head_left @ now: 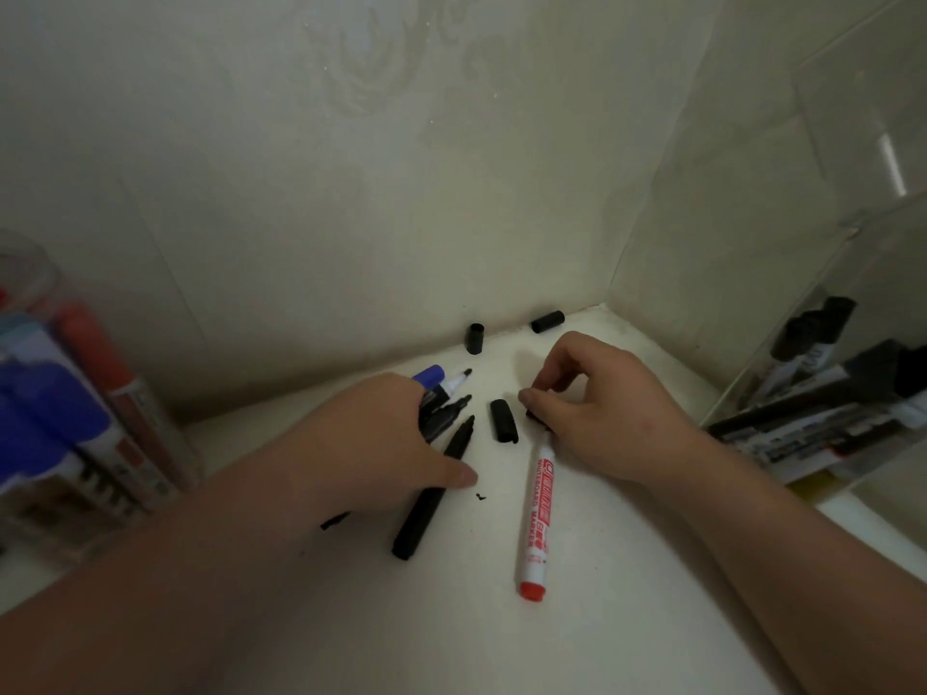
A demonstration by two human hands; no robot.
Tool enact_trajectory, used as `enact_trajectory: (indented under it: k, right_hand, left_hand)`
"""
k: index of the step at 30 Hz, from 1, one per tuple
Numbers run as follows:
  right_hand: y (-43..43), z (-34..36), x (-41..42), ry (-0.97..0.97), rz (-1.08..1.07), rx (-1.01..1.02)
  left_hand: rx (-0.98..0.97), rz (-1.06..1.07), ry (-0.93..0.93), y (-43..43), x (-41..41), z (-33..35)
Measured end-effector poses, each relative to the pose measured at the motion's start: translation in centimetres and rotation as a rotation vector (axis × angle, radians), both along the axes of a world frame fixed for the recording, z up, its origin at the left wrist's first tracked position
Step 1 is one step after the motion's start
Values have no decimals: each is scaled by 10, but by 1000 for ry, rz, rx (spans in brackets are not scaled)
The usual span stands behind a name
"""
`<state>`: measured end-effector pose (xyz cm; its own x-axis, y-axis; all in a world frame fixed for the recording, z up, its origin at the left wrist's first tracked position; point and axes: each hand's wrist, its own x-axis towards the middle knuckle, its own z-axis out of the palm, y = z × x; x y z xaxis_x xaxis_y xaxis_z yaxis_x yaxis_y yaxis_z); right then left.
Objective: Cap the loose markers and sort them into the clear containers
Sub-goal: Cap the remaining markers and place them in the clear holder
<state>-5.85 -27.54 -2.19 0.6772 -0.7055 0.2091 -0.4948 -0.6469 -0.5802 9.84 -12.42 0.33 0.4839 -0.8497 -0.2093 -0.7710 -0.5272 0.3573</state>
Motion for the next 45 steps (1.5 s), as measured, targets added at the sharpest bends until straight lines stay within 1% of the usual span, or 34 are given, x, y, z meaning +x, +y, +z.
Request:
enact_trajectory:
  k: [2, 5, 8, 10, 12, 14, 16, 18, 21, 22, 23, 24, 26, 28, 30, 32, 35, 39, 42, 45]
  right_hand:
    - [4, 3, 7, -9, 5, 29]
    - [9, 6, 19, 80, 48, 80]
    - [12, 4, 26, 143, 55, 103]
    - [12, 2, 26, 109, 52, 169]
    - [11, 3, 25, 75, 50, 220]
    - [9, 5, 24, 81, 47, 208]
    - [7, 6, 22, 86, 37, 198]
    - [8, 7, 21, 114, 49, 163]
    - [10, 3, 21, 186, 94, 67]
    - [11, 2, 22, 177, 93, 46]
    - [11, 1, 23, 137, 73, 36]
    - [11, 1, 24, 38, 28, 69]
    - [9, 6, 24, -277, -73, 289]
    - [5, 15, 19, -567, -104, 503]
    - [3, 22, 13, -769, -64, 712]
    - [2, 27, 7, -898, 31, 894]
    - [0, 29, 0, -896, 155, 967]
    - [1, 28, -4, -784, 279, 995]
    - [4, 30, -5, -721, 325, 987]
    - [2, 34, -5, -771, 317, 949]
  left_hand:
    - [7, -18, -25, 1, -2, -1]
    - [-37, -21, -41, 1, 0, -2]
    - [-145, -22, 56, 1, 3, -1]
    - [-189, -25, 167, 1, 6, -1]
    - [-189, -8, 291, 1, 12, -2]
    - [-170, 40, 422, 2, 18, -2]
    - [-182, 101, 628, 4, 20, 0]
    - [-247, 148, 799, 5, 19, 4]
    - [-408, 219, 969, 2, 16, 5]
    - [-466, 234, 1022, 1, 14, 4]
    - [-527, 245, 1071, 0, 12, 3]
    - [-587, 251, 1120, -1, 9, 1]
    - [-684, 238, 1199, -3, 3, -5]
    - [-713, 175, 1228, -2, -4, -12]
    - [-695, 120, 1266, 0, -9, -16]
    - [-671, 94, 1312, 2, -10, -20]
    - [-648, 60, 1323, 4, -10, -20]
    - [-659, -2, 1335, 6, -6, -21]
    - [-647, -49, 1342, 6, -3, -23]
    - [-615, -39, 1371, 7, -1, -25]
